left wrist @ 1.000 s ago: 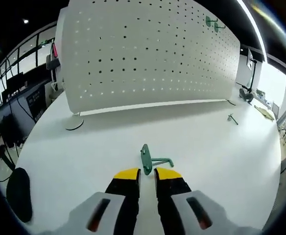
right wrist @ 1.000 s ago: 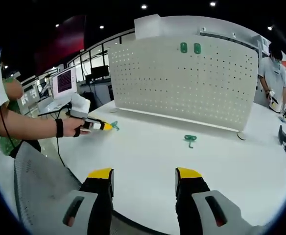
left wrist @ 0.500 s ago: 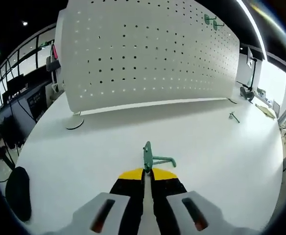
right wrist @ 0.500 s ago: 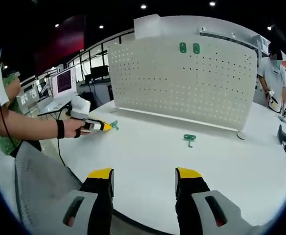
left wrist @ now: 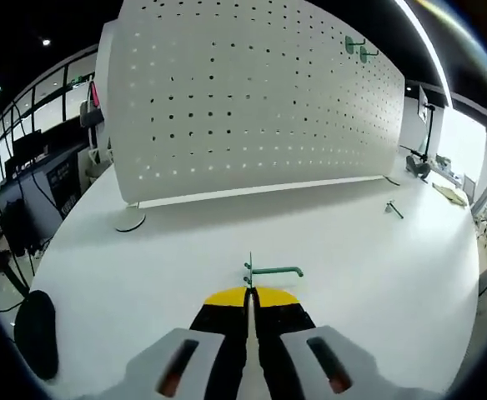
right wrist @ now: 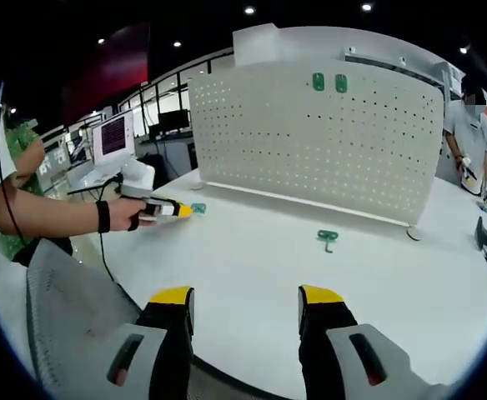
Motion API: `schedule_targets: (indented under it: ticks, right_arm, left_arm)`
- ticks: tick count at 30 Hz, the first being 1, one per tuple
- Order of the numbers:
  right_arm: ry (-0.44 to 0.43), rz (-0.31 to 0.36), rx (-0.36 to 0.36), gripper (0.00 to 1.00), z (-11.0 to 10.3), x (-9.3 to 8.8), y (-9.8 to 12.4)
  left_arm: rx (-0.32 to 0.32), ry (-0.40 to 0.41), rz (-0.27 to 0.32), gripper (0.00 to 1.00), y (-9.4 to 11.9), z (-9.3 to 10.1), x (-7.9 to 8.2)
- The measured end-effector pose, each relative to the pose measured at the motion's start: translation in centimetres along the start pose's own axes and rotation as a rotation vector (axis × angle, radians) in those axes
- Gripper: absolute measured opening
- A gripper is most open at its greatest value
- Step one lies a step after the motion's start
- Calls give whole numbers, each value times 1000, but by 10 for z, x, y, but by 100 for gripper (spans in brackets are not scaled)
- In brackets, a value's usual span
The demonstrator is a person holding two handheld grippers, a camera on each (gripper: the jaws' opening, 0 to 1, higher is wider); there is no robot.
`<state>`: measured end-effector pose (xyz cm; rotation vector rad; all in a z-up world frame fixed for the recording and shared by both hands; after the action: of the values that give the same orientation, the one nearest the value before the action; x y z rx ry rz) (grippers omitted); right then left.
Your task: Insert the hook assembly into the mounting plate slot until the hook locks in place.
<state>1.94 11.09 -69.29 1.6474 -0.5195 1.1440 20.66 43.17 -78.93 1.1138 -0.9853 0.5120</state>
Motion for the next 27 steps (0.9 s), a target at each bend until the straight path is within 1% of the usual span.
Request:
schedule_targets:
  ticks: [4,9,10,11,12,13,16,18,20,22,27]
  right_arm:
    - [9,-3,5,50,-1,0,0]
    - [11,6,14,50,-2,3,0]
    - [11,7,16,50,-3,3,0]
    - [13,8,19,50,-3,3,-1]
    - [13,8,20,50,-3,4,-1]
    - [13,10,21,50,-3,4,-1]
    - [12,13,25,50,-3,4,-1]
    - [14,11,26,50,-3,4,-1]
    - [11,15,25,49,-3,4,0]
    - [9,19,24,49,-2,4,0]
    - [8,24,27,49,-3,4,-1]
  left_arm:
    - [-8,-11,6,2,3,3,4]
    - [-15,-25,28,2,8,7,12]
    - [-31,-11,35,2,9,8,14]
    - [-24,-10,36,1,10,8,15]
    - [-17,-26,35,1,11,8,15]
    - [-27,-23,21,1,11,9,15]
    - [-37,5,23,1,12,10,14]
    - [-33,13,30,1,16,11,14]
    - [-50,29,36,1,18,14,15]
    - [-55,32,35,1,20,16,16]
    - [-75,50,56,1,27,22,21]
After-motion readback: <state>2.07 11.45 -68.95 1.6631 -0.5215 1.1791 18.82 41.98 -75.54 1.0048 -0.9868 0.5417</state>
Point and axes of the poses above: the point that each gripper's makers call its tool centre point, and the gripper's own axes: y roughly backward along the fingers, z roughly to its right, x roughly out of its top, the point moved 7 cm from there along y, roughly backward along the fingers, and after that the axes turned 3 degrees about -x, right-handed, at the moved point
